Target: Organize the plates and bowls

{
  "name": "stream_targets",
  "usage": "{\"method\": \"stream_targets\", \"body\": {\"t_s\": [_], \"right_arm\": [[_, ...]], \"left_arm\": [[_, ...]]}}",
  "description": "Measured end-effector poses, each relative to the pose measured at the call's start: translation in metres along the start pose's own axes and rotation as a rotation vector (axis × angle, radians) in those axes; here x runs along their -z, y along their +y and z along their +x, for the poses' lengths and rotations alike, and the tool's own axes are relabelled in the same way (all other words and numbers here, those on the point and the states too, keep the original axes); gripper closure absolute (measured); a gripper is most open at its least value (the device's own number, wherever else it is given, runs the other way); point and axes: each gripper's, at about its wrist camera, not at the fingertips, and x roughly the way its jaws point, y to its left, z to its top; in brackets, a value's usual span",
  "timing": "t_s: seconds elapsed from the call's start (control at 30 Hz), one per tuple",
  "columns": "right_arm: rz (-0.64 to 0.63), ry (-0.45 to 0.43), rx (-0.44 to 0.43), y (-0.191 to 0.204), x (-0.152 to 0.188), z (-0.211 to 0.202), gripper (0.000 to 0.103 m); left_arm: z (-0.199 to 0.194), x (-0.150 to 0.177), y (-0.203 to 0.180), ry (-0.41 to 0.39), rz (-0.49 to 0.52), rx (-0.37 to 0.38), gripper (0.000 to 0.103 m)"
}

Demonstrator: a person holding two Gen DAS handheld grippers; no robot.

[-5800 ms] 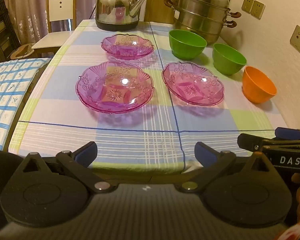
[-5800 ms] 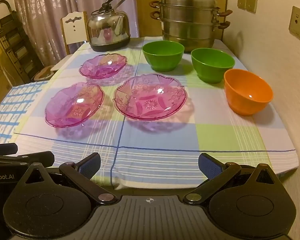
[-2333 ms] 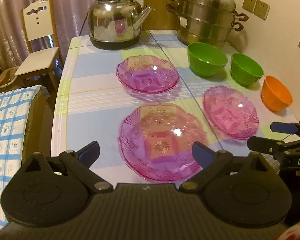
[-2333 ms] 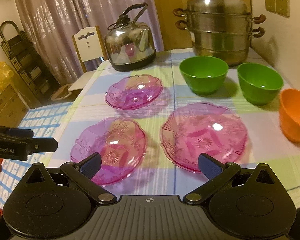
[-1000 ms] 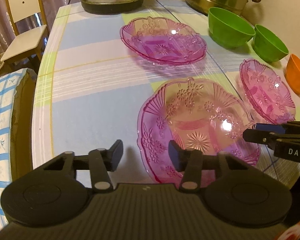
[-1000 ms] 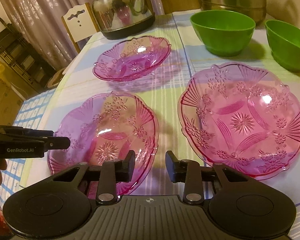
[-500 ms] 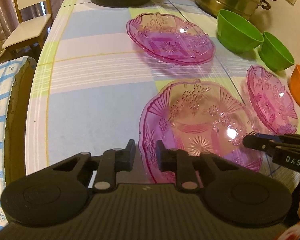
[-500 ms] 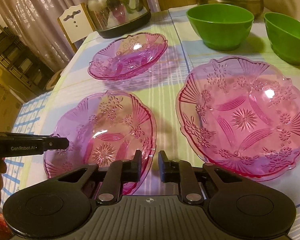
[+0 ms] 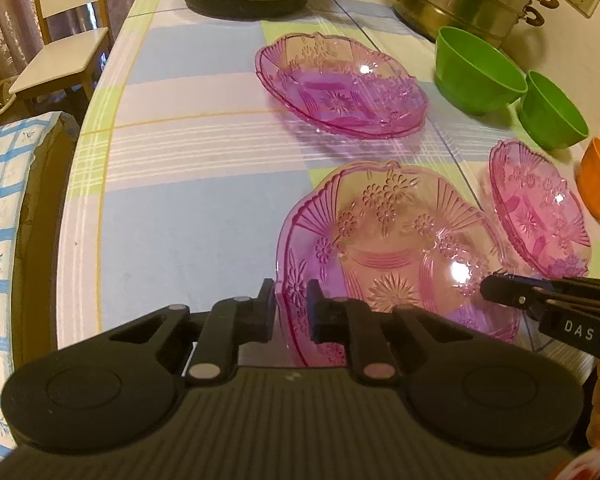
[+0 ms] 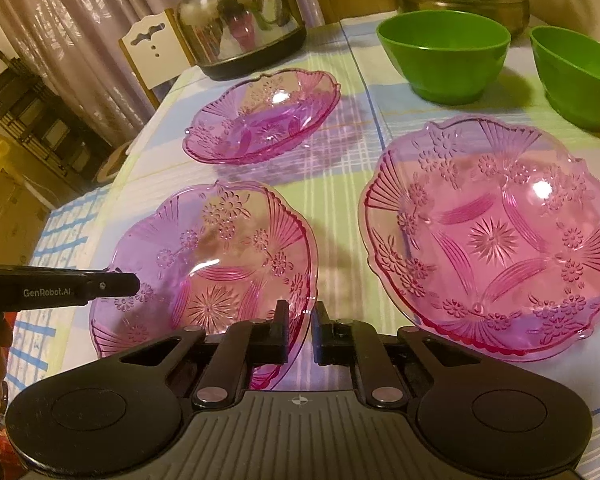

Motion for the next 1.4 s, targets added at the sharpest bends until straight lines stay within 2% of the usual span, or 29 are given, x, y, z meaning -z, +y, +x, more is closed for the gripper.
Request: {"method": "stream_targets", "body": {"t_s": [0.3,0.5,0.8,1.13,1.4], "right_arm": [[0.004,-0.026,-0.009,0.000,-0.009,-0.015,0.093],[0.011,-0.058,0.011,-0.013,-0.021,-0.035,0.093],[0.051,-0.113,0.080,-0.055,-0.030,-0.070,0.093],[0.125,-0.136,0.153,-0.115,-0.034,-0.101,0.093],[0.171,-0.135,0.184,-0.147,-0.035,-0.103,0.093]], "left_arm": [[-0.016,-0.011,-0.009,-0.016,0.009,-0.007,0.089],[-0.024,-0.025,-0.033,-0.031,0.031,0.009,0.089],[-0.018,-0.053,-0.094,-0.056,0.076,0.068,0.089],[0.009,-0.073,-0.159,-0.045,0.122,0.121,0.090],[0.029,-0.078,-0.184,-0.024,0.145,0.135,0.090]]}}
